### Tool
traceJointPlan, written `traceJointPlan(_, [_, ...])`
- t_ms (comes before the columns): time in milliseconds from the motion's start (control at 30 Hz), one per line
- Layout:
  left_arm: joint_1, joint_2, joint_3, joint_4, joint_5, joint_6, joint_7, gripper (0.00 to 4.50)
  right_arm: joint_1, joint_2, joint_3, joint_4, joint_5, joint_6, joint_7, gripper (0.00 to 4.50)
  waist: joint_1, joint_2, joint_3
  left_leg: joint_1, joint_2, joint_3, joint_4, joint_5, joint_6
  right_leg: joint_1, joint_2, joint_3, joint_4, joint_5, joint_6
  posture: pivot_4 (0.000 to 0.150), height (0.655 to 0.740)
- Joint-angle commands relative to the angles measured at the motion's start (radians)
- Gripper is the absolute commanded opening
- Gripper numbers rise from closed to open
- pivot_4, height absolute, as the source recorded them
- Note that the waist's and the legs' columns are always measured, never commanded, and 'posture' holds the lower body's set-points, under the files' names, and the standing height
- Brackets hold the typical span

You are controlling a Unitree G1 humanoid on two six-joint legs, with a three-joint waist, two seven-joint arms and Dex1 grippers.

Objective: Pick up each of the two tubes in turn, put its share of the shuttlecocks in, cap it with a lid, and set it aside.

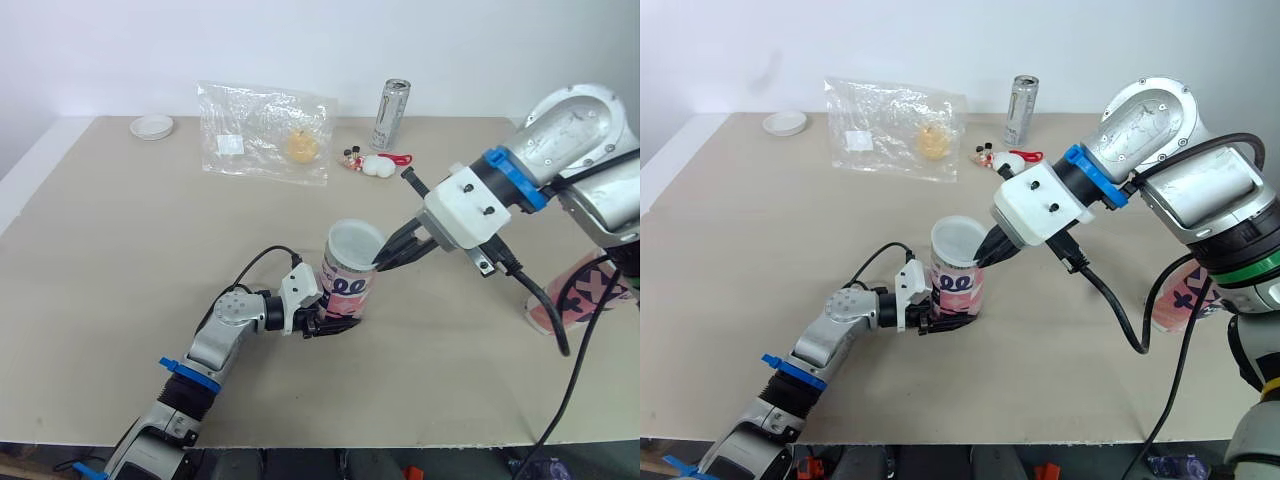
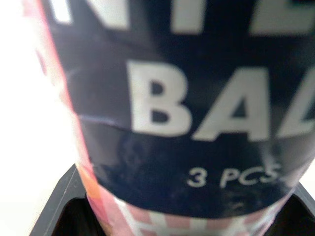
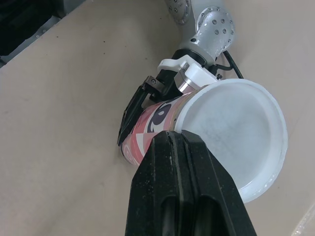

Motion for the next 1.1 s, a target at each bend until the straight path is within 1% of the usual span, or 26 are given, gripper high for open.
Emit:
traceJointPlan(33, [0.028, 0.017, -0.01, 0.002, 0.008, 0.028, 0.003, 2.9, -0.025, 0.003, 0.001, 0.009, 0.008, -0.029, 0.042, 0.05, 0.0, 0.0, 0.0, 0.0, 0.0, 0.0, 0.0, 0.0, 0.0, 0.0, 0.0, 0.0, 0.0, 0.0, 0.0, 0.15, 0.74])
traceJointPlan(333, [0.032, 0.018, -0.009, 0.0, 0.007, 0.034, 0.008, 2.9, -0.049, 0.034, 0.022, 0.032, 0.002, -0.027, 0.042, 0.05, -0.001, 0.0, 0.0, 0.001, 0.0, 0.0, 0.0, 0.0, 0.0, 0.0, 0.0, 0.0, 0.001, 0.0, 0.0, 0.15, 0.74])
traceJointPlan(500, [0.032, 0.018, -0.011, 0.001, 0.005, 0.036, 0.009, 2.9, -0.062, 0.032, 0.042, 0.025, 0.01, 0.01, 0.042, 0.05, -0.001, 0.0, 0.0, 0.002, 0.001, 0.001, 0.0, 0.0, 0.0, 0.0, 0.0, 0.0, 0.002, 0.0, 0.0, 0.15, 0.74])
traceJointPlan(533, [0.031, 0.018, -0.012, 0.002, 0.005, 0.036, 0.009, 2.9, -0.063, 0.033, 0.043, 0.026, 0.008, 0.009, 0.042, 0.67, -0.001, 0.0, 0.0, 0.002, 0.001, 0.001, 0.0, 0.0, 0.0, 0.0, 0.0, 0.0, 0.002, 0.0, 0.0, 0.15, 0.74])
traceJointPlan(600, [0.031, 0.018, -0.011, 0.003, 0.004, 0.037, 0.009, 2.9, -0.058, 0.046, 0.026, 0.036, 0.002, -0.005, 0.042, 1.43, -0.001, 0.0, 0.0, 0.002, 0.001, 0.001, 0.0, 0.0, 0.0, 0.0, 0.0, 0.0, 0.002, 0.0, 0.0, 0.15, 0.74])
traceJointPlan(667, [0.031, 0.018, -0.011, 0.003, 0.003, 0.038, 0.009, 2.9, -0.055, 0.047, 0.014, 0.035, 0.01, 0.012, 0.042, 2.32, -0.001, 0.0, 0.0, 0.002, 0.001, 0.001, 0.0, 0.0, 0.0, 0.0, 0.0, 0.0, 0.002, 0.0, 0.0, 0.15, 0.74])
traceJointPlan(733, [0.031, 0.019, -0.011, 0.004, 0.003, 0.039, 0.009, 2.9, -0.051, 0.043, 0.002, 0.032, 0.026, 0.034, 0.042, 2.32, 0.0, 0.0, 0.0, 0.002, 0.001, 0.001, 0.001, 0.0, 0.0, 0.0, 0.0, 0.0, 0.003, 0.0, -0.001, 0.15, 0.74])
traceJointPlan(800, [0.033, 0.021, -0.011, 0.003, 0.002, 0.039, 0.007, 2.9, -0.038, 0.039, -0.03, 0.02, 0.081, 0.101, 0.042, 2.32, 0.0, 0.0, 0.0, 0.002, 0.001, 0.001, 0.001, 0.0, 0.0, 0.0, 0.0, 0.0, 0.003, 0.0, -0.001, 0.15, 0.74])
traceJointPlan(900, [0.034, 0.025, -0.008, 0.007, 0.003, 0.035, 0.007, 2.9, -0.015, 0.05, -0.111, 0.019, 0.161, 0.254, 0.042, 2.32, 0.0, 0.0, 0.0, 0.002, 0.001, 0.001, 0.001, 0.0, 0.0, 0.001, 0.0, 0.0, 0.003, 0.0, -0.001, 0.15, 0.74])
traceJointPlan(933, [0.034, 0.027, -0.006, 0.009, 0.004, 0.033, 0.007, 2.9, -0.006, 0.061, -0.153, 0.023, 0.188, 0.317, 0.034, 2.32, 0.0, 0.0, 0.0, 0.002, 0.001, 0.0, 0.001, 0.0, 0.0, 0.001, 0.0, 0.0, 0.003, 0.001, -0.004, 0.15, 0.74])
traceJointPlan(1033, [0.032, 0.035, 0.0, 0.011, 0.004, 0.03, 0.006, 2.9, 0.048, 0.084, -0.306, 0.084, 0.287, 0.524, -0.078, 2.32, 0.0, 0.0, 0.0, 0.002, 0.001, 0.0, 0.001, 0.0, 0.0, 0.001, 0.001, 0.0, 0.004, 0.002, -0.005, 0.15, 0.74])
traceJointPlan(1100, [0.031, 0.039, 0.002, 0.01, 0.003, 0.029, 0.005, 2.9, 0.11, 0.102, -0.379, 0.087, 0.304, 0.594, -0.149, 2.32, 0.0, -0.001, -0.001, 0.002, 0.001, -0.001, 0.002, 0.0, 0.0, 0.001, 0.001, 0.0, 0.004, 0.002, -0.005, 0.15, 0.74])
